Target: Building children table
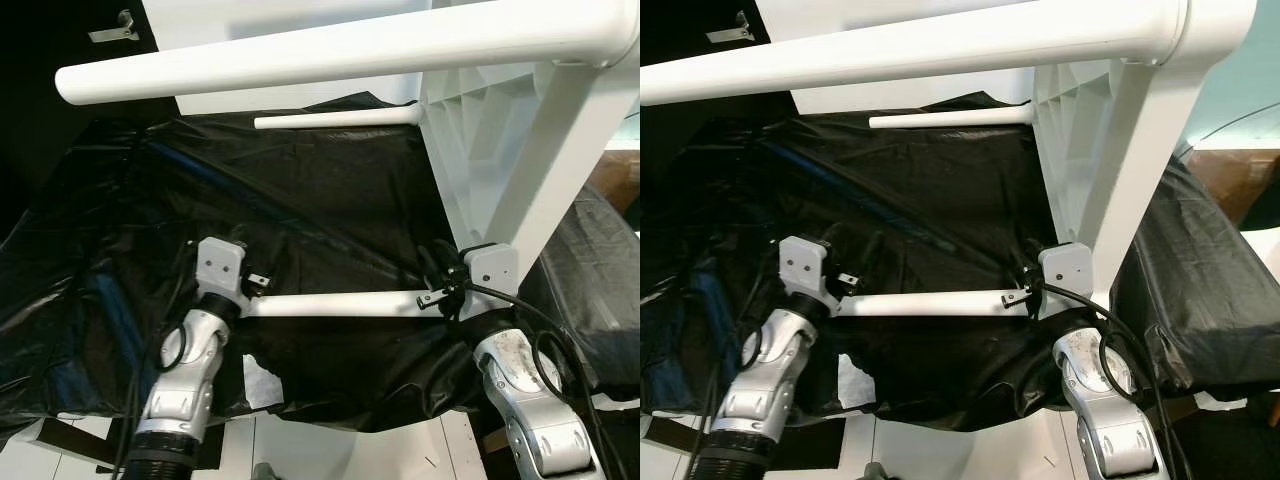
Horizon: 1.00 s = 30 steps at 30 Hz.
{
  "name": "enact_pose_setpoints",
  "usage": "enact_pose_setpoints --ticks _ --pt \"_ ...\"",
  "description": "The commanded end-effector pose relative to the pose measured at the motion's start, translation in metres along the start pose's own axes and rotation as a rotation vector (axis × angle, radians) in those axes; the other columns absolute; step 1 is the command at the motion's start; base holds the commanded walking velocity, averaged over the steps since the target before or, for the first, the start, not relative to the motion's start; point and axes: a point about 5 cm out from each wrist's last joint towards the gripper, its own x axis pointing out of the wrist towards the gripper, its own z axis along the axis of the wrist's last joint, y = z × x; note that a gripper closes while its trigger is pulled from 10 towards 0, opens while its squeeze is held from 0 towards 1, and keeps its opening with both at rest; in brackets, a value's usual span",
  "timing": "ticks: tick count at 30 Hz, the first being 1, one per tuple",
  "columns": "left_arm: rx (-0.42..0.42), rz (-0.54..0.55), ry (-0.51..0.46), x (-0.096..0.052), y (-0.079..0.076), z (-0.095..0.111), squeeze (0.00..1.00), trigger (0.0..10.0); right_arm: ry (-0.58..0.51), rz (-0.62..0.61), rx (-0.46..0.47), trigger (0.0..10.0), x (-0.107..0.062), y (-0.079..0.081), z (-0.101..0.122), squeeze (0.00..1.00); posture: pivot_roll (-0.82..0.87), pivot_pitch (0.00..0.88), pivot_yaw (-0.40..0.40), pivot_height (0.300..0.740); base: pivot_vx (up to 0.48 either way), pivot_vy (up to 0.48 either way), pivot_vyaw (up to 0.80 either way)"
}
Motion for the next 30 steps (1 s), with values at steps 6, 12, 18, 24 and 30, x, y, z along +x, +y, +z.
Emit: enact_pose_setpoints --ticks 6,12,18,24,30 --pt "0.061 -0.017 0.050 -0.012 0.012 -0.012 0.00 10.0 -0.030 0.091 -0.155 10.0 0.006 0.008 0.007 0.00 -0.04 0.039 0.002 0.740 0.000 0.000 0.00" --pt "0.095 0.025 0.074 -0.015 0.014 -0.020 0.00 10.0 -0.061 0.156 -0.416 10.0 0.013 0.013 0.011 0.00 -0.04 0.036 -0.003 0.740 0.000 0.000 0.00" --pt "0.097 0.037 0.097 -0.020 0.014 -0.027 0.00 10.0 -0.095 0.184 -0.499 10.0 0.016 0.017 0.013 0.00 -0.04 0.035 -0.006 0.740 0.000 0.000 0.00" --pt "0.091 0.045 0.114 -0.022 0.013 -0.033 0.00 10.0 -0.155 0.225 -0.615 10.0 0.024 0.024 0.017 0.00 -0.04 0.030 -0.001 0.740 0.000 0.000 0.00" --pt "0.090 0.039 0.094 -0.019 0.011 -0.031 0.00 10.0 -0.177 0.235 -0.660 10.0 0.031 0.023 0.020 0.00 -0.03 0.026 -0.004 0.740 0.000 0.000 0.00"
